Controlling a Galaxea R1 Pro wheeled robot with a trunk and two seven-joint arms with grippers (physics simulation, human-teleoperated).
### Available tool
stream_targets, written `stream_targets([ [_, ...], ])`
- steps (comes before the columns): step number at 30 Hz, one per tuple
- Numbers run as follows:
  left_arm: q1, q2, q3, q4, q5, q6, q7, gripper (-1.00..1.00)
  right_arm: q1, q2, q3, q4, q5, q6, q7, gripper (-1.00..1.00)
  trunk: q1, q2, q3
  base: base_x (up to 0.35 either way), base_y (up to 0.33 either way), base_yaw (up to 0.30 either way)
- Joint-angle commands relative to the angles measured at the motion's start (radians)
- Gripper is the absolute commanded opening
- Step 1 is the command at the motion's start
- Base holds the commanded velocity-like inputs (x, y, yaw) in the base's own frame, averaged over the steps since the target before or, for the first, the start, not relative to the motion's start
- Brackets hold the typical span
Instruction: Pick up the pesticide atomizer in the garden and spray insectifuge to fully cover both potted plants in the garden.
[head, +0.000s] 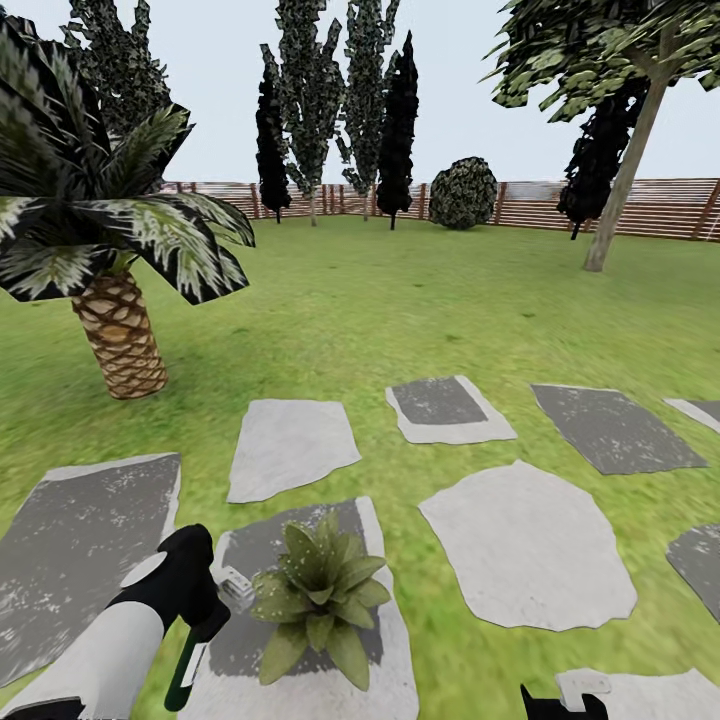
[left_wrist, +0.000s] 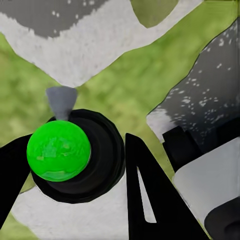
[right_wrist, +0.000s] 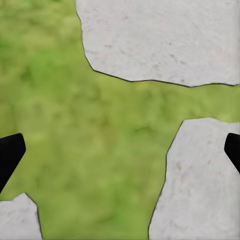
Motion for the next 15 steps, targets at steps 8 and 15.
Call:
stream_targets([
  [8, 0.000, 0.019, -0.173, -0.002, -0.053, -0.004, -0.244, -1.00, -0.001, 0.000, -0.009, 0.000, 0.002, -0.004, 0.008, 1.00, 0.000, 0.000, -0.001, 0.000, 0.000, 0.000],
  [15, -0.012, 0.023, -0.190, -0.014, -0.057, -0.005, -0.258, -1.00, -0.001, -0.004, -0.009, -0.001, 0.002, -0.003, 0.009, 1.00, 0.000, 0.000, -0.001, 0.000, 0.000, 0.000],
])
